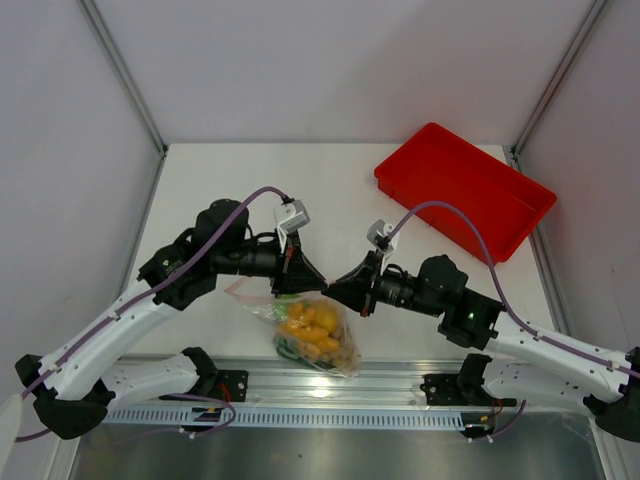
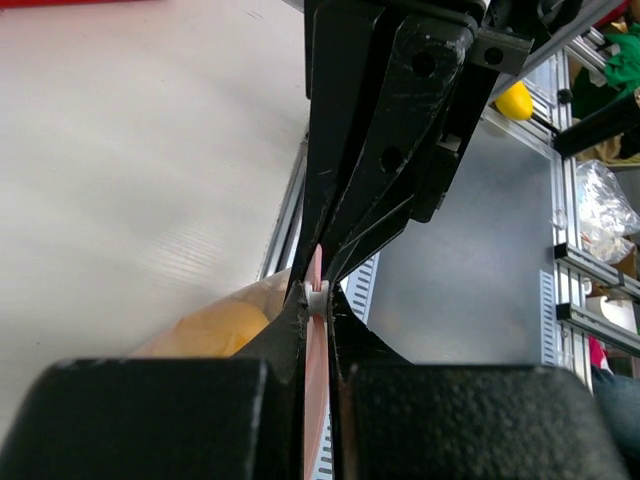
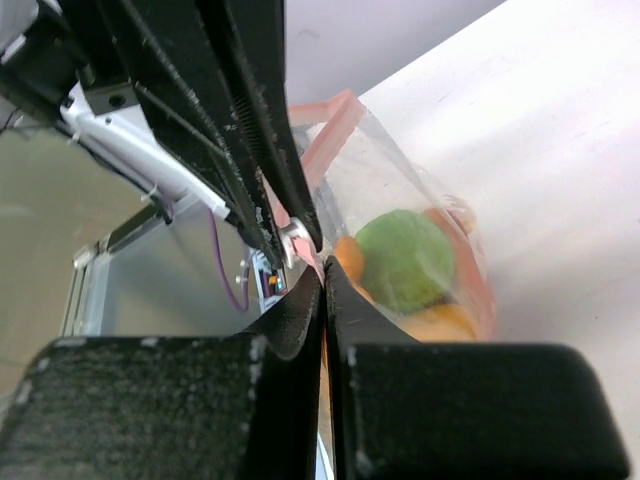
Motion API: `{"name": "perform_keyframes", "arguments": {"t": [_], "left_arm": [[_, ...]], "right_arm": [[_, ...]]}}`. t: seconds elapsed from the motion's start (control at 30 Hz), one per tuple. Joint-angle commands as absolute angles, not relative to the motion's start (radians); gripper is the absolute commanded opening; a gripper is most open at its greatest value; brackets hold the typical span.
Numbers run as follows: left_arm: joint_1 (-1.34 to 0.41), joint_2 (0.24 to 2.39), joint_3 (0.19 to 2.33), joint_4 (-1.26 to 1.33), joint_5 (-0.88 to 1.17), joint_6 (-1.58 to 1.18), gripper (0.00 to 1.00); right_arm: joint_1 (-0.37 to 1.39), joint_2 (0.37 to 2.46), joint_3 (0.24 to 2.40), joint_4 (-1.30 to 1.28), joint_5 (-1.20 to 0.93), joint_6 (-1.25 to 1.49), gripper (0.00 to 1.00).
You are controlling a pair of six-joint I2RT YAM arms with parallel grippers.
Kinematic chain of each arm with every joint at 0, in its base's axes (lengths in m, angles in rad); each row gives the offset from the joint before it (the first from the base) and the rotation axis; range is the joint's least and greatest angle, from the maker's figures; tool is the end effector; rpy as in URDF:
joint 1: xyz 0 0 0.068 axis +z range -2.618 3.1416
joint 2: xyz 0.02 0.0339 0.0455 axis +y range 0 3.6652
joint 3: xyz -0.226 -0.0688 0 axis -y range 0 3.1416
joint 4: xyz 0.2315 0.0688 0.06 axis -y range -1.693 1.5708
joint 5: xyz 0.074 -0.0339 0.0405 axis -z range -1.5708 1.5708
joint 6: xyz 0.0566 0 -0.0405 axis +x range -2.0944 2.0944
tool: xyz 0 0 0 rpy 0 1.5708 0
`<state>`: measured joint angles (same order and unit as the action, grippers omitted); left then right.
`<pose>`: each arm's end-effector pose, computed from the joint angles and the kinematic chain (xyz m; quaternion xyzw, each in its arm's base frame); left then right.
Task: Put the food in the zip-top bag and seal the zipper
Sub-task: Zip the zipper food storage bag at the center of the board.
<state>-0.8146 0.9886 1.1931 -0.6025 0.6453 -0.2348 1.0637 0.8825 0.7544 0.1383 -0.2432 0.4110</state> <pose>0.1263 -0.1835 0.3618 0.3940 0.7068 -0.4915 0.3219 0.1059 0.2187 0.3193 -0.3055 0.6338 0.5375 0.4648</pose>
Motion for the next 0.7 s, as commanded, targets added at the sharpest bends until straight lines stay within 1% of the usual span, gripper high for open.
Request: {"name": "perform_keyframes", "arguments": {"t": [0.0, 0.23, 0.27, 0.3, 0.33, 0.37, 0.4, 0.43, 0.47, 0.5, 0.53, 0.57, 0.6, 0.67], "left_arm": [[-0.819, 0.965, 1.170, -0.679, 0.632, -0.236, 0.01], [-0.819, 0.936, 1.193, -0.735, 0.561, -0.222, 0.01], [-0.819, 0.930, 1.196, -0.736, 0.561, -0.221, 0.00], [-0.819, 0.927, 1.200, -0.735, 0.561, -0.219, 0.01], [-0.819, 0.925, 1.204, -0.735, 0.564, -0.219, 0.01], [-0.819, 0.927, 1.210, -0.736, 0.568, -0.218, 0.01], [-0.819, 0.933, 1.225, -0.741, 0.574, -0.218, 0.01], [-0.819, 0.933, 1.230, -0.741, 0.577, -0.218, 0.00], [-0.819, 0.936, 1.236, -0.741, 0.581, -0.218, 0.00], [-0.819, 0.939, 1.245, -0.738, 0.584, -0.218, 0.01], [-0.819, 0.939, 1.249, -0.738, 0.586, -0.216, 0.01], [-0.819, 0.942, 1.253, -0.739, 0.586, -0.216, 0.01], [-0.819, 0.943, 1.262, -0.741, 0.591, -0.213, 0.01], [-0.819, 0.951, 1.267, -0.742, 0.595, -0.213, 0.01]], "right_arm": [[1.052, 0.842, 0.770, 0.310, -0.072, 0.465, 0.00], [1.034, 0.824, 0.755, 0.295, -0.118, 0.477, 0.00], [1.010, 0.828, 0.759, 0.295, -0.232, 0.469, 0.00], [0.985, 0.839, 0.782, 0.273, -0.301, 0.454, 0.00], [0.962, 0.865, 0.799, 0.252, -0.436, 0.439, 0.00], [0.936, 0.877, 0.816, 0.221, -0.498, 0.414, 0.01], [0.931, 0.890, 0.860, 0.183, -0.546, 0.379, 0.08], [0.931, 0.902, 0.883, 0.093, -0.580, 0.309, 0.14], [0.931, 0.923, 0.903, 0.048, -0.635, 0.275, 0.28], [0.931, 0.934, 0.923, 0.011, -0.658, 0.249, 0.34], [0.931, 0.945, 0.958, -0.067, -0.684, 0.198, 0.38], [0.931, 0.963, 0.977, -0.098, -0.721, 0.175, 0.44], [0.931, 0.971, 0.994, -0.127, -0.733, 0.154, 0.47], [0.931, 0.991, 1.049, -0.204, -0.752, 0.099, 0.48]]}}
